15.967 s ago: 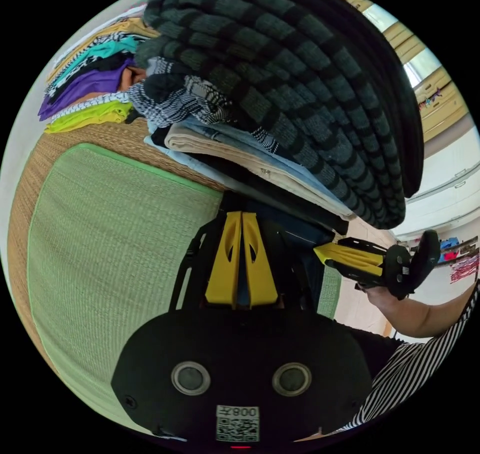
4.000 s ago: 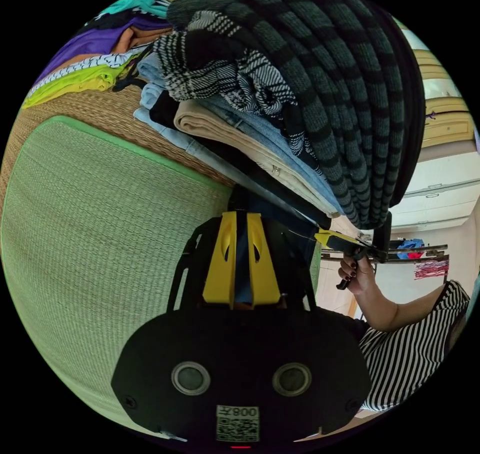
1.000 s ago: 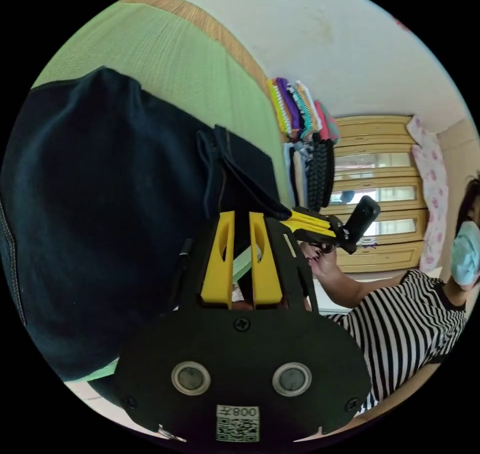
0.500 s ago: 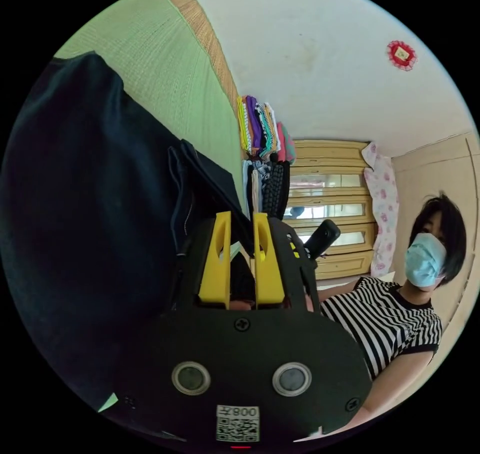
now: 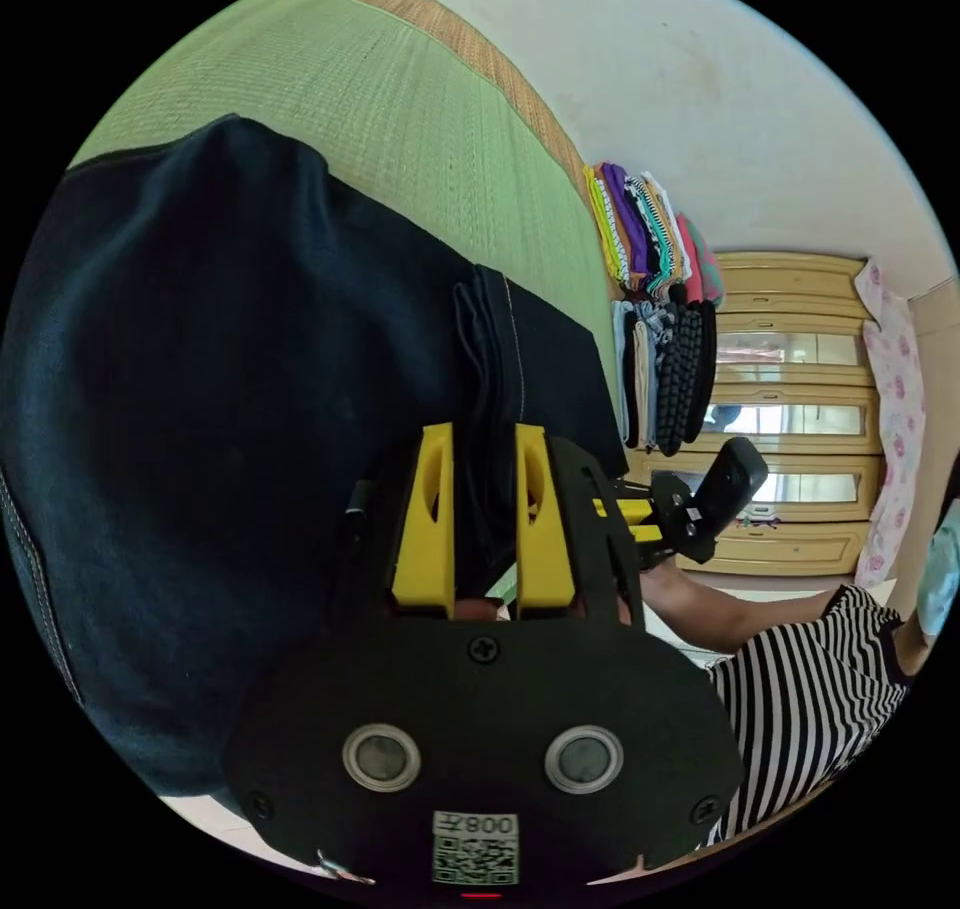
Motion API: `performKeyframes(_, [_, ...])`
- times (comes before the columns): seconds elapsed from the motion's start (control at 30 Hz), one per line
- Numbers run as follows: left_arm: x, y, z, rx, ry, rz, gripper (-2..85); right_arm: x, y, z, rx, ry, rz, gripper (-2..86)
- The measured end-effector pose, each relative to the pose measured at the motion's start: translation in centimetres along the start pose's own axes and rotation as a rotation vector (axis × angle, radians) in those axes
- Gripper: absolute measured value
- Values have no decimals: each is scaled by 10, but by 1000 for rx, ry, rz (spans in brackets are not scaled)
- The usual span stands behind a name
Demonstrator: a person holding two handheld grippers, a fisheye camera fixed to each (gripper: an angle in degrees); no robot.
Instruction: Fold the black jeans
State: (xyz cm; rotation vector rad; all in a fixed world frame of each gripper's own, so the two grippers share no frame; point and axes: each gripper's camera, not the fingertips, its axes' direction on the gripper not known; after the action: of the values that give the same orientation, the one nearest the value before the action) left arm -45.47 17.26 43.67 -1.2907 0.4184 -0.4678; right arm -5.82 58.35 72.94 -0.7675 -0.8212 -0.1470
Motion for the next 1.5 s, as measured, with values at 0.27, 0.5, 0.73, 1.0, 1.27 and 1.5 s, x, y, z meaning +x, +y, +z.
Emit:
performKeyframes(0.27, [42, -2, -8, 56, 47, 154, 36, 12, 2, -42, 88, -56, 42, 47])
performKeyframes(0.5, [10, -5, 9, -14, 7, 35, 38, 32, 3, -49, 42, -117, 126, 26])
performKeyframes(0.73, [5, 3, 7, -20, 25, 28, 63, 62, -23, -95, 205, -112, 172, 4])
performKeyframes(1.0, [-1, 5, 28, -96, 4, 25, 43, 86, -87, -84, 96, -43, 155, 1])
performKeyframes(1.27, [-20, 17, 39, -71, 71, -58, 22, 85, -110, -67, 12, -43, 161, 1])
performKeyframes(1.5, [-9, 16, 43, -6, -14, 6, 33, 87, -112, -66, 26, -56, 195, 0])
